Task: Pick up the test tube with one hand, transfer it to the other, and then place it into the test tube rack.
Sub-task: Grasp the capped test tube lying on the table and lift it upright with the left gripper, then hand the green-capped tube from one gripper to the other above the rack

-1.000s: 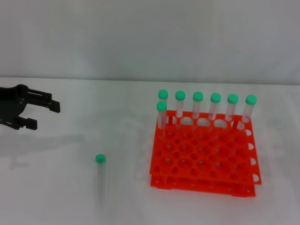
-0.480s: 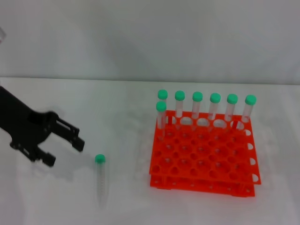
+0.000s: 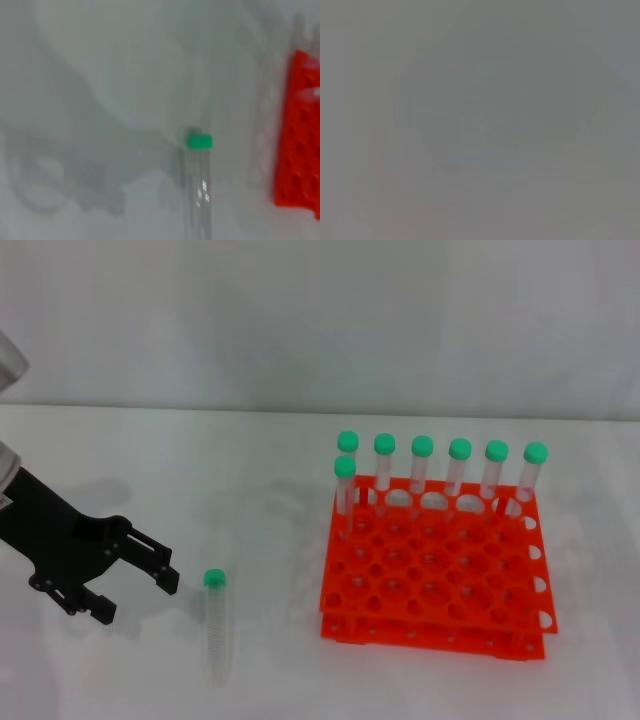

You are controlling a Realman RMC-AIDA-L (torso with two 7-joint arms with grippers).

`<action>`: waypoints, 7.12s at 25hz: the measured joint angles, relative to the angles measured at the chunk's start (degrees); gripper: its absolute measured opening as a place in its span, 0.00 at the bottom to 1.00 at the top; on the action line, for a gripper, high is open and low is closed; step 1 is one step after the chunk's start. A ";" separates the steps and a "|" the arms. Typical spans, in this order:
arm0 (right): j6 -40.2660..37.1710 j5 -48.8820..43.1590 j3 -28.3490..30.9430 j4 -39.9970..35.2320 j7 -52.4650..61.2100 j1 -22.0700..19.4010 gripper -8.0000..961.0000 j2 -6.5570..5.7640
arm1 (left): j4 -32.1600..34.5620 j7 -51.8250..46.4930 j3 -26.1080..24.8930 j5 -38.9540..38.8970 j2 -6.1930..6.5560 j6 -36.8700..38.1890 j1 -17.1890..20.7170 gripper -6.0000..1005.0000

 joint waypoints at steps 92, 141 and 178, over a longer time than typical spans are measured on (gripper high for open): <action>0.06 0.28 0.29 0.12 0.00 0.74 0.83 -0.09 | -16.95 1.11 10.86 0.25 -7.81 -23.15 -6.41 0.36; 0.44 -0.06 0.30 -0.42 0.01 1.18 0.83 -0.08 | 0.59 73.26 0.35 -48.01 -15.30 -68.23 13.27 0.20; -22.20 -43.31 -10.54 -7.93 37.48 4.25 0.77 -5.54 | -1.20 91.98 8.87 -46.38 -15.51 -21.49 8.41 0.22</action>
